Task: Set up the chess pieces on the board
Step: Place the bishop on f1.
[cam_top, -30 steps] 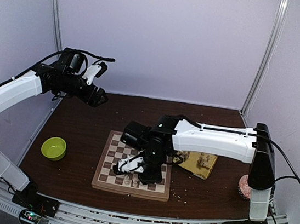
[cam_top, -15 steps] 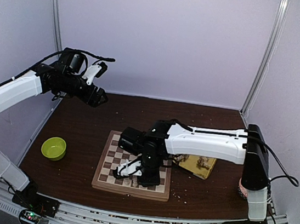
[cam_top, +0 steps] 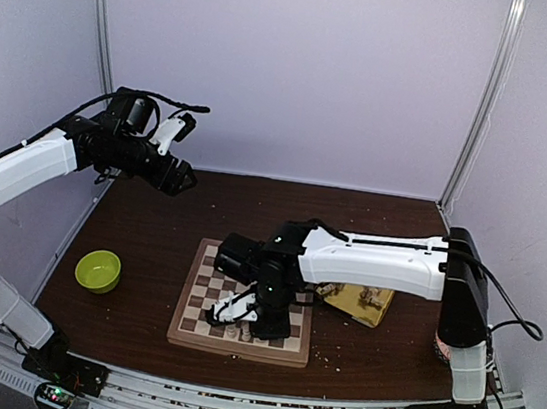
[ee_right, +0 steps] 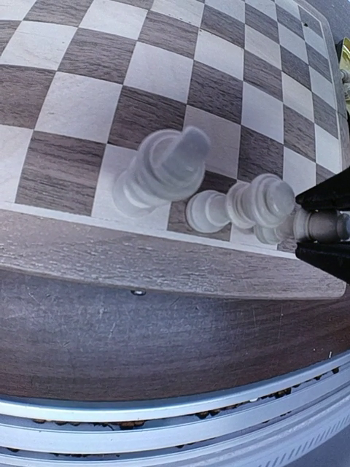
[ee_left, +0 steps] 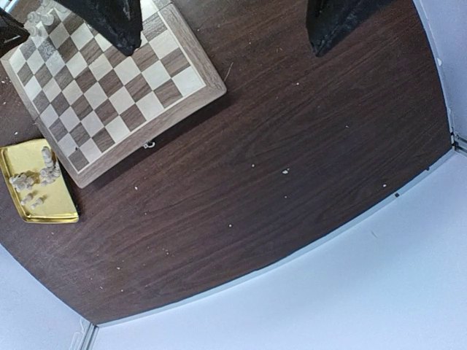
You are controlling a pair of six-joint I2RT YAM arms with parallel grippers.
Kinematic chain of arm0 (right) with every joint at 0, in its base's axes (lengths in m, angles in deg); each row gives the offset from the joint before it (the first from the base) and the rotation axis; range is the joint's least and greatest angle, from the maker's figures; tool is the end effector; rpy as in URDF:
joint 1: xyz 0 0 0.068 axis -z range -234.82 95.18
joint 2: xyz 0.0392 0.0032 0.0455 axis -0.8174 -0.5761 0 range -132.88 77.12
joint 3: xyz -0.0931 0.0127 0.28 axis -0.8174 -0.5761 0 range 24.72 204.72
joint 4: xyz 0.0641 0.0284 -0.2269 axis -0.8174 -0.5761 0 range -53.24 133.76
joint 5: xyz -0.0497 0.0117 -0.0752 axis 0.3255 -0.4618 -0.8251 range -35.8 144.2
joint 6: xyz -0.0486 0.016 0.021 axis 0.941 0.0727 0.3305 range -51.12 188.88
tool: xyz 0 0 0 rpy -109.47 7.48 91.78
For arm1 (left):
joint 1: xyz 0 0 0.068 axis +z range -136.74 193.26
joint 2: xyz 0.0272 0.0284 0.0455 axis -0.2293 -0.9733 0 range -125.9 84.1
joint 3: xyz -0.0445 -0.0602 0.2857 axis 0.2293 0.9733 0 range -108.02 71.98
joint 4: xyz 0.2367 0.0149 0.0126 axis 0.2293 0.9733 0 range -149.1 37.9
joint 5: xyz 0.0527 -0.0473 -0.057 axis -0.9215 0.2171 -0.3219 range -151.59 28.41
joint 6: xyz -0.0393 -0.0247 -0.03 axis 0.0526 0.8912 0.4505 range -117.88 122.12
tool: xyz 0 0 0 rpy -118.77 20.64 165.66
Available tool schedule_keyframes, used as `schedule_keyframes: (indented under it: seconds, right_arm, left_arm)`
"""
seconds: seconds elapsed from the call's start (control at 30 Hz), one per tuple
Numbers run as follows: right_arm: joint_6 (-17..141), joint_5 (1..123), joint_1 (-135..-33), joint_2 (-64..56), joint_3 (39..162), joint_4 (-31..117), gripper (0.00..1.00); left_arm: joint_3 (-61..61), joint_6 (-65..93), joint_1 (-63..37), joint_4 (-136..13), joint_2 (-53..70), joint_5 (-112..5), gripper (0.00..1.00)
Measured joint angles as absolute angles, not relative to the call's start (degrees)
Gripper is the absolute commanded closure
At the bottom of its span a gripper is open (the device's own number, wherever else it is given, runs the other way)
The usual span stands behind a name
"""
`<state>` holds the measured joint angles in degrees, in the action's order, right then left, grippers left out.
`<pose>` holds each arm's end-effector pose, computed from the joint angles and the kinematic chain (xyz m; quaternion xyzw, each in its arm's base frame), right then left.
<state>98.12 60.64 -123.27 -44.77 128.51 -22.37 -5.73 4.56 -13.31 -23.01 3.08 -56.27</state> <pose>0.1467 0.3828 0.2354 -0.7526 0.6541 0.0697 0.0285 0.2521 -0.1300 0.3737 0.2082 0.8790 -0.1476 0.4027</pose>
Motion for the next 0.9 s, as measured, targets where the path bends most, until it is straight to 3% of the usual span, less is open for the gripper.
schedule_keyframes:
  seconds: [0.9]
  right_arm:
    - [98.53,59.02,-123.27,-45.6,128.33,-20.9,0.8]
  left_arm:
    - [-5.76,4.56,-13.31,-23.01,3.08,-56.2,0.2]
